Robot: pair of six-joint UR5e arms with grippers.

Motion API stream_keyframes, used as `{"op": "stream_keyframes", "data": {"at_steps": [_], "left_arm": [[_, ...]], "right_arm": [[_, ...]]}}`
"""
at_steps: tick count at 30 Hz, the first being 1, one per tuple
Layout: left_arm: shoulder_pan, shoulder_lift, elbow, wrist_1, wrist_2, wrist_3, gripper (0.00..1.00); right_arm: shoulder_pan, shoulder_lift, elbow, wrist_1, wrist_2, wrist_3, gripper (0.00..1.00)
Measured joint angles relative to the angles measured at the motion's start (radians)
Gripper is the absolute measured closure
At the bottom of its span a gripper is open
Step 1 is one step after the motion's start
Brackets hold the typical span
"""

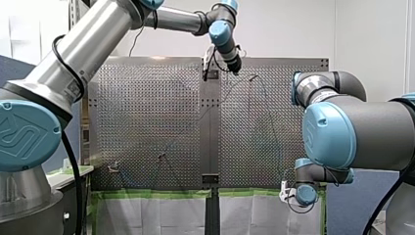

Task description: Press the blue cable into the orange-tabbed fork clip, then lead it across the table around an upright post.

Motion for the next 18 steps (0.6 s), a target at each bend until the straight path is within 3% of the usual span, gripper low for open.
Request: {"op": "stream_keyframes", "data": {"at_steps": [8,18], "left_arm": [[0.023,0.064,-0.065,0.061,-0.002,-0.042,0.00],[0.043,0.163,-0.164,0.160,-0.018,-0.139,0.00]], "right_arm": [[0.000,0.000,0.000,0.000,-0.001,-0.001,1.00],[0.001,0.000,0.000,0.003,-0.003,-0.001,1.00]]}}
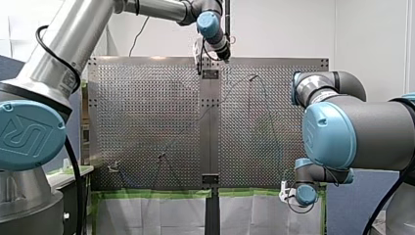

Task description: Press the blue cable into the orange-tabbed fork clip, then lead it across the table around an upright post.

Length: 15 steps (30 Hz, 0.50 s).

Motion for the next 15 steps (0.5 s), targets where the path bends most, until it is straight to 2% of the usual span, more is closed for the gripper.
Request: {"op": "stream_keyframes", "data": {"at_steps": [6,15], "left_arm": [[0.002,0.059,-0.059,0.059,0.003,-0.054,0.00],[0.004,0.147,-0.147,0.146,0.004,-0.046,0.00]], "right_arm": [[0.002,0.000,0.000,0.001,-0.001,0.000,1.00],[0.005,0.000,0.000,0.001,-0.002,0.000,1.00]]}}
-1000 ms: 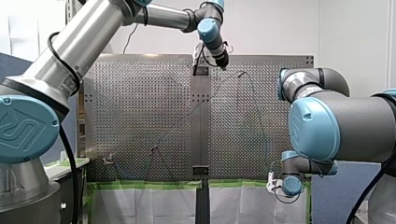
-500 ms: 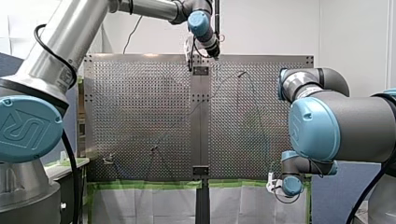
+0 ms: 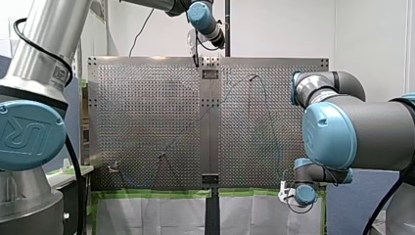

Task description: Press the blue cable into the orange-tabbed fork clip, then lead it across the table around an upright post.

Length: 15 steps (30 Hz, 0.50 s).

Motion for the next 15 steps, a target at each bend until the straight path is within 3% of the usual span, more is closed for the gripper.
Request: {"op": "stream_keyframes", "data": {"at_steps": [15], "left_arm": [[0.000,0.145,-0.145,0.145,-0.004,0.011,0.00]], "right_arm": [[0.005,0.000,0.000,0.000,0.000,-0.004,1.00]]}}
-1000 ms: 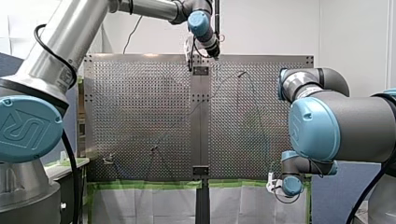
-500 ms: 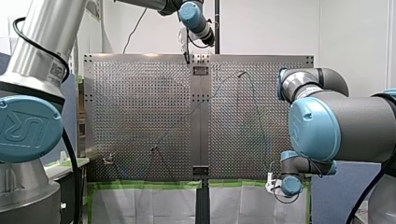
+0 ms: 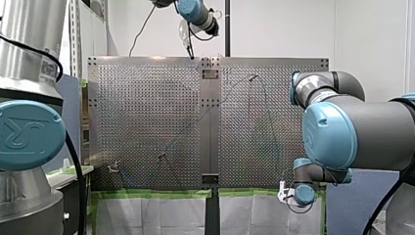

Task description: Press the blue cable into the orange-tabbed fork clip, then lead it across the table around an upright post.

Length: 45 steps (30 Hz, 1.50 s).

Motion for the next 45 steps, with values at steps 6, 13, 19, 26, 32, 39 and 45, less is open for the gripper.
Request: {"op": "stream_keyframes", "data": {"at_steps": [6,13,19,26,32,39,45], "left_arm": [[0.000,0.058,-0.057,0.058,0.003,0.018,0.00],[0.000,0.095,-0.124,0.124,0.003,0.017,0.00],[0.001,0.090,-0.180,0.181,0.005,-0.014,0.00],[0.001,0.043,-0.250,0.250,-0.005,-0.046,0.00],[0.002,-0.010,-0.304,0.305,-0.015,-0.048,0.00],[0.002,-0.046,-0.374,0.375,-0.025,-0.049,0.00],[0.001,-0.048,-0.430,0.430,-0.052,-0.059,0.00]], "right_arm": [[0.002,0.000,0.000,0.000,0.000,-0.001,1.00],[0.003,0.000,0.000,0.000,0.000,-0.002,1.00],[0.005,0.000,0.000,0.000,0.000,-0.002,1.00],[0.008,0.000,0.000,0.000,0.000,-0.002,1.00],[0.008,0.000,0.000,0.000,0.000,-0.002,1.00],[0.009,0.000,0.000,0.000,0.000,-0.002,1.00],[0.011,0.000,0.000,0.000,0.000,-0.002,1.00]]}}
